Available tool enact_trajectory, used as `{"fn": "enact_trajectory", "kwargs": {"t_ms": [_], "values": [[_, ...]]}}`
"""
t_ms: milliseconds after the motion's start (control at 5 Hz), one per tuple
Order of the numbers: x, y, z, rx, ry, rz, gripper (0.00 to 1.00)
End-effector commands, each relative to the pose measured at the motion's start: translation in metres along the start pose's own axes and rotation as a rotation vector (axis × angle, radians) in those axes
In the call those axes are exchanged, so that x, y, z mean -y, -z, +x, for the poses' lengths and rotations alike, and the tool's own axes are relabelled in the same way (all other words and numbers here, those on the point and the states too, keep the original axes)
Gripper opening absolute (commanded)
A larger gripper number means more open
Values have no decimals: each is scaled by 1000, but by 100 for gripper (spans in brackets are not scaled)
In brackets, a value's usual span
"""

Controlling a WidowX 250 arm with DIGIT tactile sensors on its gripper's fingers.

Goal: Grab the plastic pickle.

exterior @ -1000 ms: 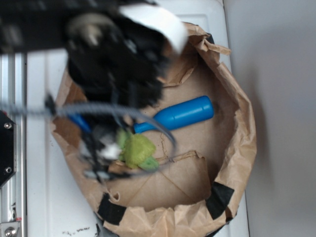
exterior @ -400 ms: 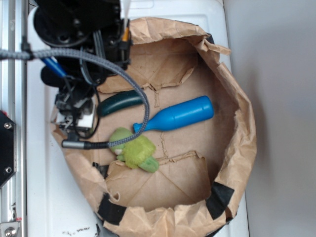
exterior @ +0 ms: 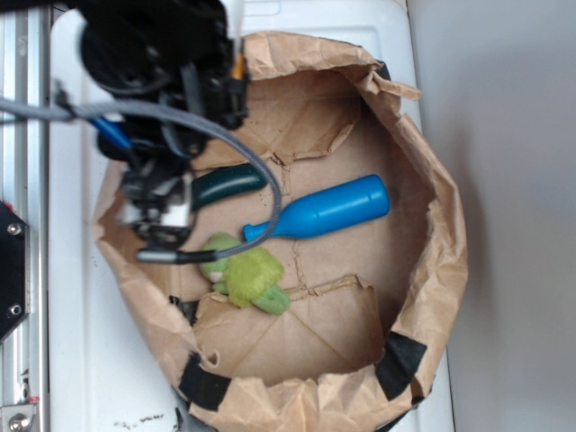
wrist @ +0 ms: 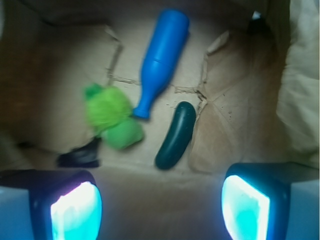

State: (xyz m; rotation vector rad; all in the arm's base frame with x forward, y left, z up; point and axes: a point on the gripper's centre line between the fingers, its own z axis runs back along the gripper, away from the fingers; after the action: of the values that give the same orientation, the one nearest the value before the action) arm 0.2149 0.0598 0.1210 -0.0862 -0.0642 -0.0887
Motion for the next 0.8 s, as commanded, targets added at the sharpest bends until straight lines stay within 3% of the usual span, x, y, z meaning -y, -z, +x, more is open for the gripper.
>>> {"fn": "enact_trajectory", "kwargs": {"t_ms": [0, 600], "values": [[-14, 51, 17, 79, 2, 94, 100], [-32, 87, -13, 3, -108, 24, 100]]}}
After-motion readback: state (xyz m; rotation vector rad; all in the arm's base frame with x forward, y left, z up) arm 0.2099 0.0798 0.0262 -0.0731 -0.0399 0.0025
